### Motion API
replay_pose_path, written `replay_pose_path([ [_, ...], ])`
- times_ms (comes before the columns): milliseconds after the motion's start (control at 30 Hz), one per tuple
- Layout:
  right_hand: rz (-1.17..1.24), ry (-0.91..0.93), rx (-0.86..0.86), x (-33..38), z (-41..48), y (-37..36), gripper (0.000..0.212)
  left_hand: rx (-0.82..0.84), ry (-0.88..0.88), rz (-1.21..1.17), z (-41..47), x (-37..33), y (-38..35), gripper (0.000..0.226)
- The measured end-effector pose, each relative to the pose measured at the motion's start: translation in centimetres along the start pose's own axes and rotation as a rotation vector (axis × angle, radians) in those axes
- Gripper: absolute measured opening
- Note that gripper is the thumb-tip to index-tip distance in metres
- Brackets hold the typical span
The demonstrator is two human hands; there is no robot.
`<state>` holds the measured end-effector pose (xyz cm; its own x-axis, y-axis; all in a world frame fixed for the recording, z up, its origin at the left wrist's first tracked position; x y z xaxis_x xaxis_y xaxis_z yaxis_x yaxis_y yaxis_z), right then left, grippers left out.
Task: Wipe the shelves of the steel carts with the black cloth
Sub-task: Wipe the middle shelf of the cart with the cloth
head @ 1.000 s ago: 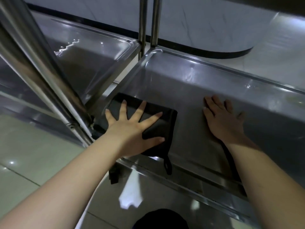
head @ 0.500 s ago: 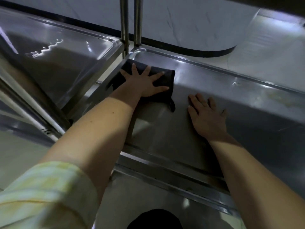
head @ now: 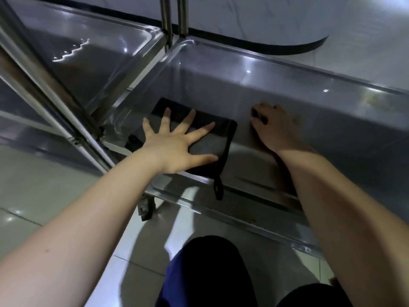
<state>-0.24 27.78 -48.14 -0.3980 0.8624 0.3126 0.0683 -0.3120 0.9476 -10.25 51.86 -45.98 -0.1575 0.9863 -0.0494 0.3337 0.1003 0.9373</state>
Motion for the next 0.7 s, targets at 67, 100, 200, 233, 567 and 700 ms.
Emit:
replay_pose_path([
  [67,-0.050,0.036,0.124,-0.9,-2.9,1.0,0.051,0.007,0.015,-0.006,0.1,-0.2,0.2,0.082],
  [100,-0.086,0.017,0.189,-1.8,-5.0,1.6,0.054,0.013,0.018,-0.009,0.1,-0.3,0.3,0.084],
  [200,-0.146,-0.114,0.275,-6.1,-12.2,3.8,0.064,0.024,0.030,-0.004,-0.1,-0.4,0.3,0.087],
  [233,-0.152,-0.156,0.270,-7.7,-14.4,4.5,0.070,0.024,0.039,-0.008,-0.1,-0.6,0.4,0.087],
  [567,-0.175,-0.293,0.181,-11.8,-18.3,4.9,0.062,-0.013,0.000,0.046,-1.9,-11.4,-1.1,0.084],
  [700,-0.155,-0.296,0.156,-11.9,-18.4,5.0,0.062,-0.015,-0.039,0.052,-3.9,-19.0,-2.7,0.086],
])
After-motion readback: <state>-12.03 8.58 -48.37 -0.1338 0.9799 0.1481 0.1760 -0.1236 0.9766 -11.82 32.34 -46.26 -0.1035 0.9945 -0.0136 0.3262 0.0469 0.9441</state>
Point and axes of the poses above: each hand's wrist, its own z-axis towards the middle knuckle, its own y-axis out of the back of the hand, x = y × z, the point moved 1 cm from there along z, towards the middle knuckle, and after that the axes turned 14 degrees about y, right-handed, at the moved point
